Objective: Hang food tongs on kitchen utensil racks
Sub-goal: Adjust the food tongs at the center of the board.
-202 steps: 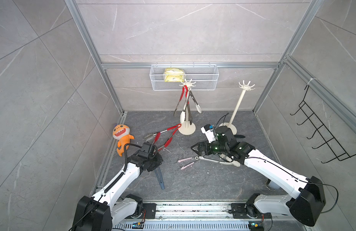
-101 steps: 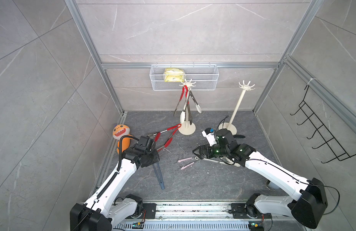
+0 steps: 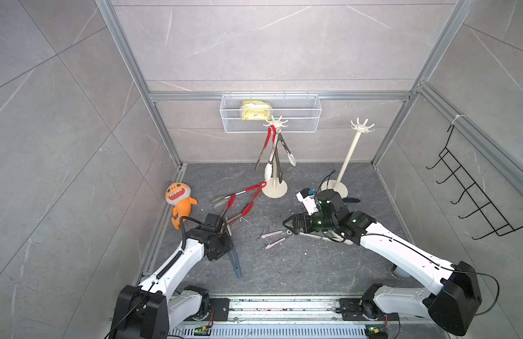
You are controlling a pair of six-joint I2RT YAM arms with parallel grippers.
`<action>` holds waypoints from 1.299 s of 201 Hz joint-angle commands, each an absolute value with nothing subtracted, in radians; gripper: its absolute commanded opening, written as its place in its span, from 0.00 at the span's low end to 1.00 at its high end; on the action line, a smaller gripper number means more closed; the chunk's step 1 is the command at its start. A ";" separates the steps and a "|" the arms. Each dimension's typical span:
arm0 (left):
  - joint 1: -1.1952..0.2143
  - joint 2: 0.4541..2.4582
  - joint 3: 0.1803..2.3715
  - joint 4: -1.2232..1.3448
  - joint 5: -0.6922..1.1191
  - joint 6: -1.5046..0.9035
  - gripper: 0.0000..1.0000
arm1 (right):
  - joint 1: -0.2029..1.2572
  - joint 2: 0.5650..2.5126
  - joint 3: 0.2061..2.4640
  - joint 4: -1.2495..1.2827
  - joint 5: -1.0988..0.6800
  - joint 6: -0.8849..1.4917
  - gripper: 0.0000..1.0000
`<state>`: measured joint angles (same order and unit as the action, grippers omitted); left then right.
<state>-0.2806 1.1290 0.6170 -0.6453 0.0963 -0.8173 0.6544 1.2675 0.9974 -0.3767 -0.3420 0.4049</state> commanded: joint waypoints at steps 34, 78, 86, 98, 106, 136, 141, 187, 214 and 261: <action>-0.274 1.234 0.616 -0.535 0.054 -0.875 0.30 | 0.661 1.243 0.976 -0.382 -0.361 0.421 1.00; -0.273 1.290 0.618 -0.512 0.036 -0.877 0.27 | 0.662 1.242 0.970 -0.381 -0.359 0.420 1.00; -0.274 1.304 0.620 -0.504 0.037 -0.879 0.27 | 0.661 1.244 0.972 -0.381 -0.361 0.420 0.99; -0.273 1.331 0.623 -0.494 0.038 -0.878 0.26 | 0.661 1.247 0.974 -0.380 -0.362 0.420 1.00; -0.275 1.347 0.622 -0.481 0.052 -0.887 0.24 | 0.661 1.249 0.977 -0.379 -0.362 0.419 1.00; -0.289 1.364 0.595 -0.438 0.080 -0.927 0.18 | 0.661 1.252 0.982 -0.382 -0.364 0.413 1.00; -0.290 1.365 0.588 -0.430 0.087 -0.936 0.16 | 0.661 1.252 0.982 -0.383 -0.364 0.412 1.00; -0.326 1.300 0.545 -0.370 0.125 -1.088 0.10 | 0.661 1.253 0.977 -0.388 -0.371 0.398 1.00; -0.382 1.248 0.535 -0.321 0.108 -1.235 0.10 | 0.661 1.253 0.980 -0.399 -0.374 0.380 0.99; -0.516 1.170 0.518 -0.258 0.003 -1.500 0.09 | 0.661 1.241 0.979 -0.422 -0.387 0.351 1.00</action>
